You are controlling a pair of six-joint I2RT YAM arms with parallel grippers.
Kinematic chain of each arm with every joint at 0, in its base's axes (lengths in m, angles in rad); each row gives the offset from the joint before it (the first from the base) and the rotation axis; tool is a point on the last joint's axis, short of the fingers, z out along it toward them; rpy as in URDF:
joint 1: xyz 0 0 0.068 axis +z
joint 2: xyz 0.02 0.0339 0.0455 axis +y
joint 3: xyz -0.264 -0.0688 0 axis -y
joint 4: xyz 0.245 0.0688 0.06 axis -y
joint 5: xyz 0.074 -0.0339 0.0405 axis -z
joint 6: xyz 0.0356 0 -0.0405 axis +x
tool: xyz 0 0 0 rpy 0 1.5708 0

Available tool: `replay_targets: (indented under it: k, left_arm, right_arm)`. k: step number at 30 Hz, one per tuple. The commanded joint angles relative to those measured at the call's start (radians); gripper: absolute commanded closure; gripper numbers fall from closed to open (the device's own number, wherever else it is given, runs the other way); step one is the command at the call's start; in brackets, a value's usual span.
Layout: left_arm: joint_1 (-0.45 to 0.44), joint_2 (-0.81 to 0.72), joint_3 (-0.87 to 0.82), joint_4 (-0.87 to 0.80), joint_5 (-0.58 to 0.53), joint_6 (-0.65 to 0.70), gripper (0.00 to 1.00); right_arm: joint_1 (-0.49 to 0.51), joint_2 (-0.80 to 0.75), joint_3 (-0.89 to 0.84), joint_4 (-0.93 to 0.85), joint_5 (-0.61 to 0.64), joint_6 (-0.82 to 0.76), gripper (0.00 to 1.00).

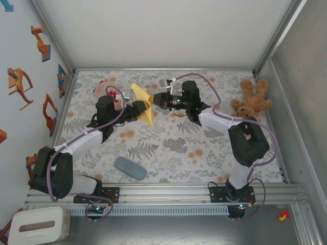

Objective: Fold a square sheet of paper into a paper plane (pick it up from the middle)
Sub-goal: Turn over the paper at the center of the table.

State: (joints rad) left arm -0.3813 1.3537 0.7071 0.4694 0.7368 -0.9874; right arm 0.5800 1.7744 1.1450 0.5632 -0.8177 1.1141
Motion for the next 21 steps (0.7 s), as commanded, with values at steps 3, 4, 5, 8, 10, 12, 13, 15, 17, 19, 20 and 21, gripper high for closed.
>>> replay_targets:
  k: [3,4,5,8,10,12,13,15,17,19,20,21]
  left_arm:
    - [-0.005,-0.021,0.000,0.090,0.032,0.000,0.56]
    - [-0.005,-0.025,-0.004,0.093,0.032,0.001,0.58]
    - [-0.006,-0.028,-0.008,0.096,0.032,0.002,0.60]
    - [-0.005,-0.035,-0.013,0.109,0.032,0.003,0.68]
    - [-0.005,-0.033,-0.013,0.112,0.031,0.006,0.71]
    - [-0.005,-0.035,-0.011,0.109,0.031,0.010,0.75]
    - [-0.005,-0.033,-0.012,0.109,0.031,0.011,0.78]
    - [-0.005,-0.031,-0.011,0.107,0.030,0.014,0.82]
    - [-0.005,-0.031,-0.009,0.104,0.030,0.017,0.85]
    - [-0.005,-0.031,-0.005,0.089,0.031,0.025,0.88]
    - [-0.005,-0.031,-0.003,0.078,0.029,0.032,0.89]
    - [-0.005,-0.034,-0.002,0.068,0.029,0.037,0.90]
  right_arm:
    - [-0.007,-0.029,-0.017,0.056,-0.009,0.041,1.00]
    - [-0.011,-0.029,-0.016,0.057,-0.013,0.041,1.00]
    - [-0.015,-0.029,-0.018,0.057,-0.015,0.043,1.00]
    - [-0.021,-0.029,-0.018,0.060,-0.020,0.051,1.00]
    - [-0.023,-0.027,-0.018,0.058,-0.023,0.054,1.00]
    - [-0.025,-0.026,-0.019,0.058,-0.023,0.060,1.00]
    - [-0.026,-0.028,-0.022,0.058,-0.022,0.061,0.98]
    - [-0.029,-0.036,-0.028,0.056,-0.010,0.060,0.94]
    - [-0.034,-0.040,-0.027,0.048,-0.008,0.058,0.89]
    - [-0.040,-0.048,-0.029,0.025,0.004,0.046,0.85]
    - [-0.044,-0.053,-0.029,0.001,0.011,0.031,0.82]
    - [-0.049,-0.060,-0.027,-0.035,0.021,0.010,0.79]
